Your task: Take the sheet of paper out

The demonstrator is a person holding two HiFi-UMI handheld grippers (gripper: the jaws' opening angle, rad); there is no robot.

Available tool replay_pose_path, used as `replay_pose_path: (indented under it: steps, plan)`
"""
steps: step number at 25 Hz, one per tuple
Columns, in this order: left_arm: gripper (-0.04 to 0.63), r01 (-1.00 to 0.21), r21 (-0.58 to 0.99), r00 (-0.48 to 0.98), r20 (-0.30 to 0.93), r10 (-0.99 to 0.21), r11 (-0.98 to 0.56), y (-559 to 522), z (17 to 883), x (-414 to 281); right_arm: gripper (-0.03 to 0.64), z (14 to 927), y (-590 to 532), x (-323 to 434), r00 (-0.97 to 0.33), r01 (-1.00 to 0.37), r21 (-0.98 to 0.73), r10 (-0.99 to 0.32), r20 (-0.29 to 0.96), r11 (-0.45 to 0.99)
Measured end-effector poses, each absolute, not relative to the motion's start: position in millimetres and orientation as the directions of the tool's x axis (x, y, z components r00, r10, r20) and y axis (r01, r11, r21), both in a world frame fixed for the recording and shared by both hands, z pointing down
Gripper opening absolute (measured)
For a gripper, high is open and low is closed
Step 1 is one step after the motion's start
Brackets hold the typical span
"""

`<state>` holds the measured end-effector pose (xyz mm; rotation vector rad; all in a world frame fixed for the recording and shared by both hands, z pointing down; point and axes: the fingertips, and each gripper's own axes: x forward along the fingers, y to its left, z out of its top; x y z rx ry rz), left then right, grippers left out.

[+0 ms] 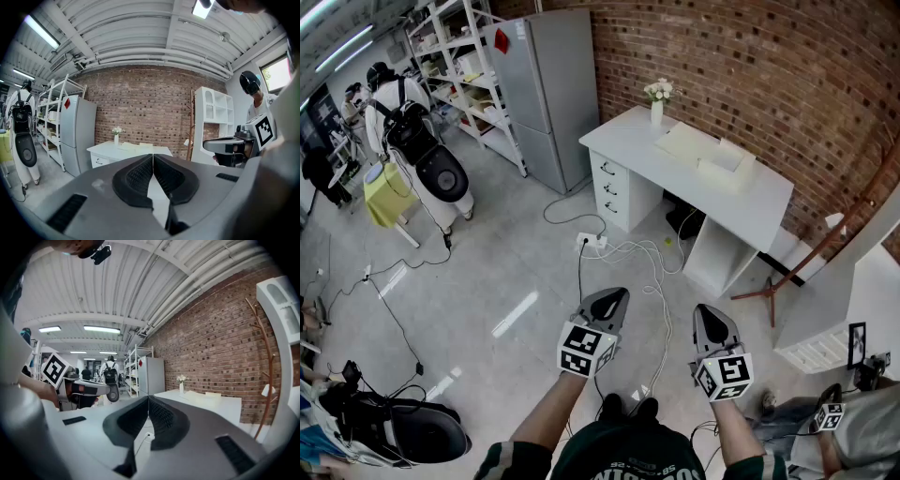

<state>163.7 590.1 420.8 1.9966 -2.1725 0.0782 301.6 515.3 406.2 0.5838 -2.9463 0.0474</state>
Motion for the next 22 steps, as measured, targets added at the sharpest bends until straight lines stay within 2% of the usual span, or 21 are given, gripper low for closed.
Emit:
replay_pose_path:
  steps: [4,22]
  plan:
    - [0.012,-0.992,0.083,-0.076,0.169,-0.983,0.091,583,423,165,0.069,404,513,301,-0.935,-0.346,-0.029,-0.342,0.091,0.938]
    - [0.012,-0.992,0.082,-0.080,0.179,-0.981,0.096,544,426,171,0.069,409,482,298,-0.943,-0.313,-0.026,-0.308,0.127,0.949]
